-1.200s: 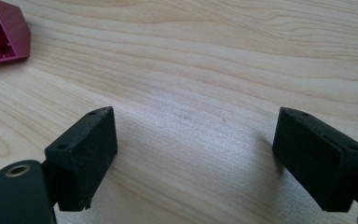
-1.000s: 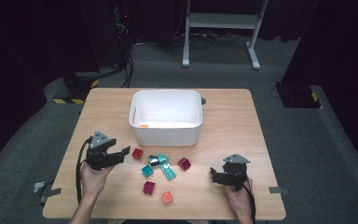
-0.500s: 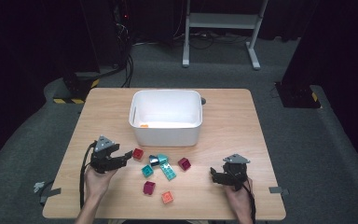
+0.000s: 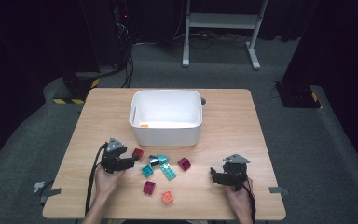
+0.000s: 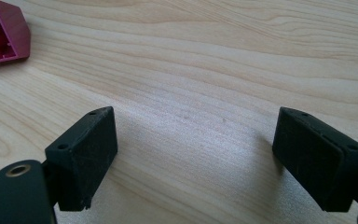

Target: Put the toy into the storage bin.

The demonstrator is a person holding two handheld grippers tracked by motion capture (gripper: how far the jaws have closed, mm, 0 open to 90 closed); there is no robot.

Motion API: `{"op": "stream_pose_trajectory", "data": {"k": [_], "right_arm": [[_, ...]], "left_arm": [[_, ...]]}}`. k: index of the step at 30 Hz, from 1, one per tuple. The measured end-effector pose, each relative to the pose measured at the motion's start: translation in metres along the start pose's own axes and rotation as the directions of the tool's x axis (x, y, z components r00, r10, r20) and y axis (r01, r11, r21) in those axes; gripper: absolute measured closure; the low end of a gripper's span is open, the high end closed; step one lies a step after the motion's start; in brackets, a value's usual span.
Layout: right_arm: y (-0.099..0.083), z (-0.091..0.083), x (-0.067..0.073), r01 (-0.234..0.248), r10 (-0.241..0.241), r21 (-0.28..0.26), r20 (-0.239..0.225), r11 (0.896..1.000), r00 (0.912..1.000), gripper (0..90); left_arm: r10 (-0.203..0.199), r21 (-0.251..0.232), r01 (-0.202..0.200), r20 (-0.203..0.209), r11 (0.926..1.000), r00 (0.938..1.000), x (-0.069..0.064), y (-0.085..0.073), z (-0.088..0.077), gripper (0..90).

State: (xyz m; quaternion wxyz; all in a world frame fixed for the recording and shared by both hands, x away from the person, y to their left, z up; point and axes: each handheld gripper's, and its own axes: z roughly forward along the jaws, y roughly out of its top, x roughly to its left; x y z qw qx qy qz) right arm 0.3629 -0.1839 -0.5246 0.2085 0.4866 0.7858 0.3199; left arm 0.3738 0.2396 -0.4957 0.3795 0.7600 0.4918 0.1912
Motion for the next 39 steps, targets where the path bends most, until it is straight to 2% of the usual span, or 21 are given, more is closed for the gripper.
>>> {"op": "stream_pose_trajectory", "data": {"k": [5,7,17,26,39], "right_arm": [[0.0,0.0,0.0,0.0,0.0,-0.001,0.0,1.0,1.0,13.6],[0.0,0.0,0.0,0.0,0.0,0.0,0.0,1.0,1.0,13.6],[0.0,0.0,0.0,-0.001,0.001,-0.001,0.0,1.0,1.0,13.7],[0.0,0.0,0.0,-0.001,0.001,0.0,0.0,1.0,1.0,13.7],[0.0,0.0,0.0,-0.001,0.001,0.0,0.0,1.0,1.0,13.7]], "left_arm": [[0.0,0.021,0.0,-0.021,0.9998,0.9998,-0.001,-0.001,0.011,38.0],[-0.003,0.033,0.003,-0.013,0.9994,0.9999,-0.001,-0.002,0.017,41.3],[-0.006,0.043,0.008,-0.029,0.9991,0.9996,-0.006,-0.003,0.031,46.2],[-0.007,0.043,0.008,-0.026,0.9991,0.9996,-0.004,-0.005,0.034,57.0],[0.003,0.033,-0.002,-0.024,0.9994,0.9997,-0.003,-0.006,0.034,58.1]]}}
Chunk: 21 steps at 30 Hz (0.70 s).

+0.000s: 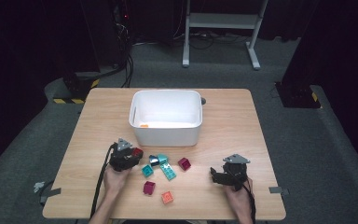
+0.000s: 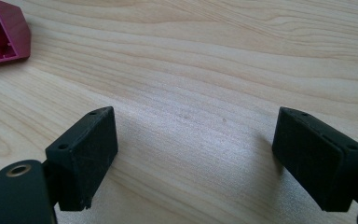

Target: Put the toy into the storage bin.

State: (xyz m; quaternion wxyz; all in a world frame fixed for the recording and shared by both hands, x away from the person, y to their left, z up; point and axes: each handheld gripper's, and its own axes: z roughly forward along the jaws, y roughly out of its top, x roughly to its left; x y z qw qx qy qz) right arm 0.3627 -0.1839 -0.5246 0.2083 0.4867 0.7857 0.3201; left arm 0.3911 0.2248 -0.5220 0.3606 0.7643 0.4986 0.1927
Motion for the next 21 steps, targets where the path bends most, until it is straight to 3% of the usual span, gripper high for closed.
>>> {"op": "stream_pose_trajectory", "data": {"k": [5,9,12,21], "right_arm": [[0.0,0.0,0.0,0.0,0.0,-0.001,0.0,1.0,1.0,13.7],[0.0,0.0,0.0,0.0,0.0,-0.001,0.0,1.0,1.0,13.8],[0.0,0.0,0.001,-0.006,0.006,0.0,0.007,1.0,1.0,13.8],[0.0,0.0,0.002,-0.013,0.013,0.001,0.012,1.0,0.9998,13.8]], "left_arm": [[0.018,0.015,-0.018,-0.01,0.9997,0.9998,0.001,0.001,-0.002,58.3],[0.006,0.006,-0.006,0.0,1.0,1.0,0.002,0.002,-0.006,58.4],[0.027,0.0,-0.027,0.005,0.9996,0.9996,-0.001,0.005,-0.011,58.4],[0.031,0.004,-0.031,0.032,0.9995,0.999,-0.003,0.009,-0.02,58.4]]}}
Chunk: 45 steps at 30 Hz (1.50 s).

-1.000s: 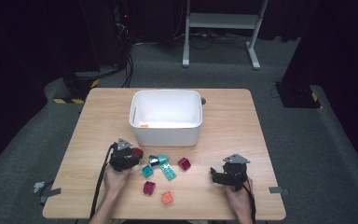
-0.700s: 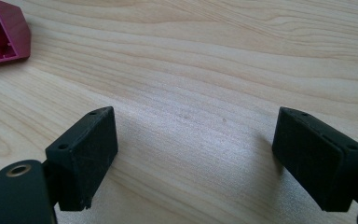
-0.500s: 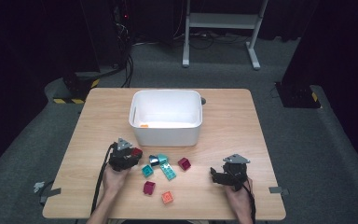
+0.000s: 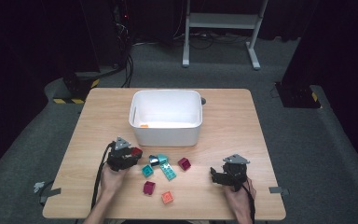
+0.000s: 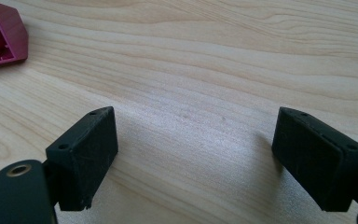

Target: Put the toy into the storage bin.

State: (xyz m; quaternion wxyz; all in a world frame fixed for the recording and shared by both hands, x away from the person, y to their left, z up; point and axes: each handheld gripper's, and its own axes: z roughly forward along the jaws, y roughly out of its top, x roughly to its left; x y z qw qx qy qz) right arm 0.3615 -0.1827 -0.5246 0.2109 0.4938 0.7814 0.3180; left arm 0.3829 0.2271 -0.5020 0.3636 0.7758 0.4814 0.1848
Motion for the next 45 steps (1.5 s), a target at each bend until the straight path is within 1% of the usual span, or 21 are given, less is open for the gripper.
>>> {"op": "stream_pose_trajectory", "data": {"k": [2,8,13,14,15,19,21,28,32,39,45], "right_arm": [[0.0,0.0,0.0,0.0,0.0,0.0,-0.001,1.0,1.0,13.8],[0.0,0.0,0.0,0.001,-0.001,0.0,-0.003,1.0,1.0,13.7],[0.0,0.0,0.0,0.001,-0.001,0.0,-0.003,1.0,1.0,13.7],[0.0,0.0,0.0,0.001,-0.001,0.0,-0.003,1.0,1.0,13.7],[0.0,0.0,0.0,0.001,-0.001,0.0,-0.003,1.0,1.0,13.7],[0.0,0.0,0.0,0.002,-0.002,0.0,-0.003,1.0,1.0,13.7],[0.0,0.0,0.0,0.002,-0.002,0.0,-0.003,1.0,1.0,13.7],[0.0,0.0,0.0,0.001,-0.001,0.0,-0.003,1.0,1.0,13.7],[0.0,0.0,0.0,0.002,-0.002,0.0,-0.003,1.0,1.0,13.7],[0.0,0.0,0.0,0.001,-0.001,0.0,-0.003,1.0,1.0,13.7],[0.0,0.0,0.0,0.001,-0.001,0.0,-0.003,1.0,1.0,13.7]], "left_arm": [[-0.001,-0.003,0.001,0.009,1.0,1.0,0.0,0.001,-0.005,58.5],[0.005,-0.013,-0.004,0.022,0.9999,0.9997,-0.001,0.006,-0.013,58.4],[0.02,-0.022,-0.019,0.033,0.9996,0.9993,-0.003,0.012,-0.02,58.4],[0.017,-0.026,-0.016,0.034,0.9995,0.9993,-0.003,0.012,-0.021,58.5],[0.004,-0.032,-0.002,0.043,0.9995,0.9991,-0.003,0.013,-0.024,58.5],[-0.001,-0.034,0.002,0.046,0.9994,0.9989,-0.002,0.014,-0.027,58.4],[-0.007,-0.043,0.009,0.052,0.999,0.9986,-0.002,0.017,-0.031,58.5],[-0.01,-0.06,0.014,0.057,0.9981,0.9983,-0.002,0.022,-0.039,58.5],[-0.027,-0.069,0.032,0.071,0.9971,0.9971,-0.001,0.024,-0.043,58.4],[-0.025,-0.074,0.031,0.082,0.9968,0.9963,-0.001,0.03,-0.049,58.5],[-0.035,-0.081,0.044,0.107,0.9958,0.9936,-0.001,0.035,-0.053,58.5]]}}
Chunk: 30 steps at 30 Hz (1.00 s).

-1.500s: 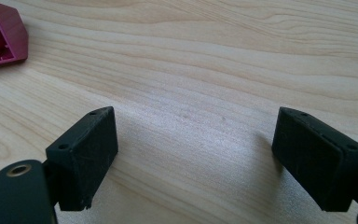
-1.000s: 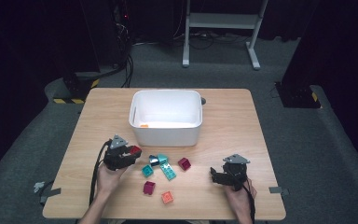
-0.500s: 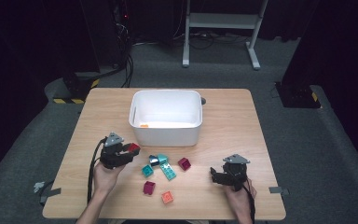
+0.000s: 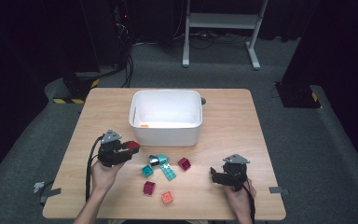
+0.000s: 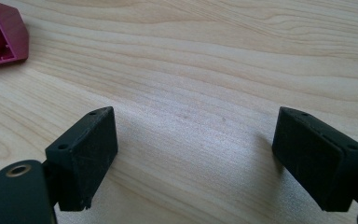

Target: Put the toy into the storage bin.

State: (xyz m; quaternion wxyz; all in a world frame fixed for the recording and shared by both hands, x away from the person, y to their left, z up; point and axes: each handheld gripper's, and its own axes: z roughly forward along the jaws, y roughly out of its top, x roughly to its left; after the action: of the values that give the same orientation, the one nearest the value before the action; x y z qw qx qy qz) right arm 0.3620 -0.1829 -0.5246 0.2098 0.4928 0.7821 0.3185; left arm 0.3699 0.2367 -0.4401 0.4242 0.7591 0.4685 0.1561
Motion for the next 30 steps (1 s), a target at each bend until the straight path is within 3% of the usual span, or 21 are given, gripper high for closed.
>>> {"op": "stream_pose_trajectory", "data": {"k": [3,11,30], "right_arm": [[0.0,0.0,0.0,0.0,0.0,0.0,0.0,1.0,1.0,13.7],[0.0,0.0,0.0,0.0,0.0,0.0,0.0,1.0,1.0,13.7],[0.0,0.0,0.0,0.0,0.0,0.0,0.0,1.0,1.0,13.7]], "left_arm": [[-0.014,-0.014,0.014,0.02,0.9998,0.9997,0.0,0.003,-0.003,58.5],[-0.013,-0.027,0.013,0.02,0.9996,0.9997,0.0,0.011,-0.009,58.5],[0.015,-0.067,-0.013,0.034,0.9976,0.9993,0.001,0.044,-0.028,58.4]]}}
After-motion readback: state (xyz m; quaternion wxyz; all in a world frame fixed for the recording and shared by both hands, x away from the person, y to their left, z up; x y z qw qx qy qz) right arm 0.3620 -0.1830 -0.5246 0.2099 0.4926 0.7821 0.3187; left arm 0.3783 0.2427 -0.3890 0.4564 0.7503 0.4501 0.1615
